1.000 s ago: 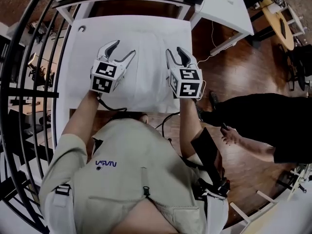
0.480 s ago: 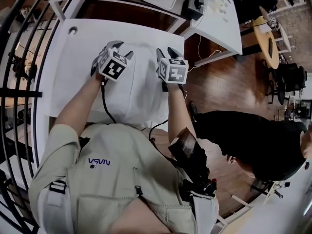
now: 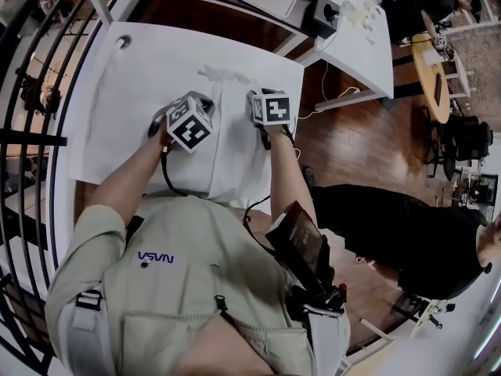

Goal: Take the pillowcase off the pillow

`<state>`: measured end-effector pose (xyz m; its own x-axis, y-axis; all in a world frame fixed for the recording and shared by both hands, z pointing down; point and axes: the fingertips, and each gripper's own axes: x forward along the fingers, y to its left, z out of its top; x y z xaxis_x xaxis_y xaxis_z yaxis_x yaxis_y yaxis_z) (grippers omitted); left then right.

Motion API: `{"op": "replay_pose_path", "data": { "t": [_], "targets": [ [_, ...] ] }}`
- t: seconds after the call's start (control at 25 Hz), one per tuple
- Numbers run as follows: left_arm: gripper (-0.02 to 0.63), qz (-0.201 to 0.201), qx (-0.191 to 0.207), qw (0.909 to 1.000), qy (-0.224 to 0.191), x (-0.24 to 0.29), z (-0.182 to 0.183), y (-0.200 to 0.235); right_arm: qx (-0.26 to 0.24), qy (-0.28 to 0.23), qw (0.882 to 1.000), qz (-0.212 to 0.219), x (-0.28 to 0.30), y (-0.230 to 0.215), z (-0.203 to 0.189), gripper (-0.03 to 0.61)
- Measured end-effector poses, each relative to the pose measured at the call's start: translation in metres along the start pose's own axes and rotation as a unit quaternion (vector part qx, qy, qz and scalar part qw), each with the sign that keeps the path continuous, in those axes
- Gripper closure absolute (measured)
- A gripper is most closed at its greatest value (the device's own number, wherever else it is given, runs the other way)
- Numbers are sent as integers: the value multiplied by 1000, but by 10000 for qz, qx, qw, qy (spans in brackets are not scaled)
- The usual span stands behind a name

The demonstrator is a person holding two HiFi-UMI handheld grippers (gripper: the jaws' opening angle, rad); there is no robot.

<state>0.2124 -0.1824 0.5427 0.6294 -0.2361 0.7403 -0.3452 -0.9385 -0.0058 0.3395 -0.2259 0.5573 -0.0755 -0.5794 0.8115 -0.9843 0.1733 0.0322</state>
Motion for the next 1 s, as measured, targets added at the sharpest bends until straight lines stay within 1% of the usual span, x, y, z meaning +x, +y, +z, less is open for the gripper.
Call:
{"op": "replay_pose_path", "data": {
  "t": [0.04, 0.08, 0.12, 0.2, 0.36, 0.44, 0.52, 0.64, 0.84, 0.92, 1.0],
  "targets": [
    [601, 9, -63, 9999, -150, -10, 3, -1, -11, -37, 10000, -10, -3, 2, 0, 499],
    [601, 14, -137, 9995, -302, -20, 5, -3, 0, -93, 10000, -19, -8, 3, 2, 529],
    [601, 27, -210, 9987, -453, -32, 7, -5, 15, -180, 9998, -54, -13, 3, 5, 541],
    [601, 92, -319, 9967, -740, -58, 13, -6, -3, -450, 9988, -211, -27, -1, 16, 546],
    [601, 324, -466, 9906, -1248, -102, 20, -2, -30, -873, 9929, -806, -52, -27, 28, 551],
    [601, 459, -546, 9858, -1523, -117, 22, 3, 85, -1056, 9887, -1056, -63, -42, 29, 551],
    [601, 547, -641, 9817, -1706, -130, 22, 5, 267, -1205, 9844, -1255, -73, -57, 28, 551],
    [602, 556, -697, 9795, -1808, -141, 21, 3, 596, -1278, 9787, -1493, -83, -79, 17, 551],
    [603, 603, -754, 9774, -1878, -138, 21, 11, 884, -1049, 9729, -1860, -74, -96, -12, 554],
    [603, 572, -740, 9786, -1833, -133, 16, 13, 958, -967, 9721, -1908, -68, -98, -22, 553],
    [601, 546, -754, 9796, -1779, -122, 12, 20, 970, -1011, 9736, -1801, -62, -95, -24, 549]
  ]
}}
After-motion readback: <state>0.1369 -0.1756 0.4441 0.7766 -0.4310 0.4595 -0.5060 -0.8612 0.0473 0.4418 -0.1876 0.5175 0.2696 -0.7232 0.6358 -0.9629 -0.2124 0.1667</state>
